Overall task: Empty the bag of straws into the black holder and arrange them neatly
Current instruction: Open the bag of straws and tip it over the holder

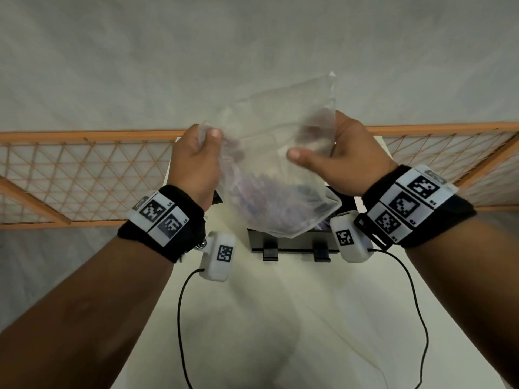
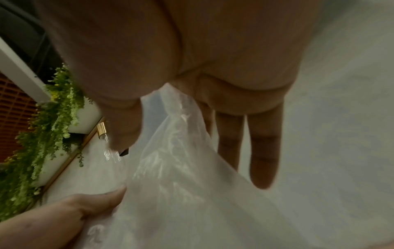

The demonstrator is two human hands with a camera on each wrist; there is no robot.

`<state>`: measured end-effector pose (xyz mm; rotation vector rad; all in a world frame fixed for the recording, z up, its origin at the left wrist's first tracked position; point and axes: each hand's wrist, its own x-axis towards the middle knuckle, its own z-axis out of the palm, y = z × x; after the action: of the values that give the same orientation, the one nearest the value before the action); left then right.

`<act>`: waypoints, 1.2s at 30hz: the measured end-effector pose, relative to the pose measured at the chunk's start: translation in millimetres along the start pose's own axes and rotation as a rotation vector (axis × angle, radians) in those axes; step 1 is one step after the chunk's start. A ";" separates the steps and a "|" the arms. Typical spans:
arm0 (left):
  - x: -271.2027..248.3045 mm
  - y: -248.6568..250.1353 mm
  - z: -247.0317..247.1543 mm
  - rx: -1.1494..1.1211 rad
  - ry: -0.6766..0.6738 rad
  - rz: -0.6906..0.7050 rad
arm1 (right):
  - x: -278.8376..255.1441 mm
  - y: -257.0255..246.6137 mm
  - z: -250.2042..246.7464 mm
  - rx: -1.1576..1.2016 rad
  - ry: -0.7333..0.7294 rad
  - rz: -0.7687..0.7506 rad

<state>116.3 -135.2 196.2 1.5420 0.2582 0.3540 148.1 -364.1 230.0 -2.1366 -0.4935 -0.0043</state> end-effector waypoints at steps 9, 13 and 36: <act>3.7 10.3 -9.1 -0.177 -0.339 -0.149 | 12.4 -6.8 -8.9 0.073 0.160 -0.024; -2.6 -1.3 -7.7 -0.125 -0.440 -0.169 | 14.0 -17.2 -14.8 0.161 0.207 -0.153; -2.0 24.3 15.9 0.328 -0.051 0.256 | -1.3 -11.5 -12.4 -0.033 0.535 0.053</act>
<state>119.0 -150.9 220.6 1.9116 0.0790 0.4902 145.1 -368.7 246.1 -2.0686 -0.1206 -0.5418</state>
